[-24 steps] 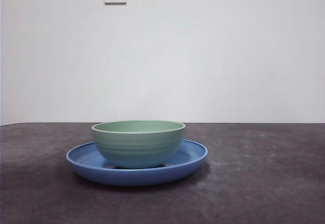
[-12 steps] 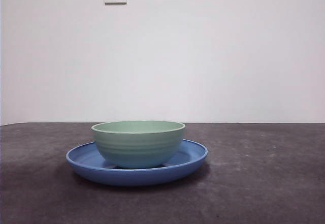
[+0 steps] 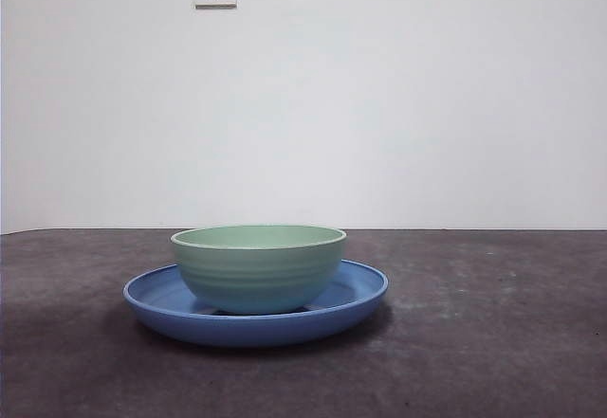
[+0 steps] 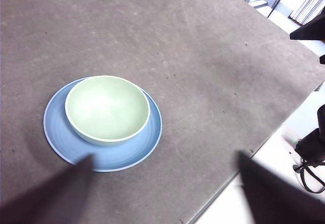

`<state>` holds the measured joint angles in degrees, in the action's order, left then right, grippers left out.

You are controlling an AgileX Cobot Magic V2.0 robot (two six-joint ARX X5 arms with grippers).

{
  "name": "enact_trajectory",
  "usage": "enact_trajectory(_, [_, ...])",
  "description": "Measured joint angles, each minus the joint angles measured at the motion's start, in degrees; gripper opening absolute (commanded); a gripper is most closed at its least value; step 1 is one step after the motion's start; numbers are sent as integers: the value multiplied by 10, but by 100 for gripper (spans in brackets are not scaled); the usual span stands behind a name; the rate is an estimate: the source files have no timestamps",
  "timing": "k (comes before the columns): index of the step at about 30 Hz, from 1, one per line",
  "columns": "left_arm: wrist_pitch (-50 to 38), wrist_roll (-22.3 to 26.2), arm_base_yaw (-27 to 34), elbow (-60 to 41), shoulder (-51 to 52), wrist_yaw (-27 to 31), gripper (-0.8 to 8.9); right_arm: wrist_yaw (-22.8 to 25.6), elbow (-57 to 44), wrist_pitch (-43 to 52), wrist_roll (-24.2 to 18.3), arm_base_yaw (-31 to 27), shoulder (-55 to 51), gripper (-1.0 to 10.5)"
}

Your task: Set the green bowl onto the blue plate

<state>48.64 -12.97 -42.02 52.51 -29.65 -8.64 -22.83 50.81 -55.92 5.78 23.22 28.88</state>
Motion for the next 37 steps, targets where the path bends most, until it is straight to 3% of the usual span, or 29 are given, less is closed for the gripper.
enact_trajectory(1, [0, 0, 0, 0, 0, 0, 28, -5, 0, 0, 0, 0, 0, 10])
enact_trajectory(24, [0, 0, 12, 0, 0, 0, 20, -11, 0, 29, 0, 0, 0, 41])
enact_trajectory(28, [-13, 3, 70, -6, 1, 0, 19, -11, 0, 29, 0, 0, 0, 41])
enact_trajectory(31, [-55, 23, 148, -40, 10, 0, 19, -11, 0, 29, 0, 0, 0, 42])
enact_trajectory(37, [-204, 112, 292, -196, 78, 0, 19, -11, 0, 30, 0, 0, 0, 41])
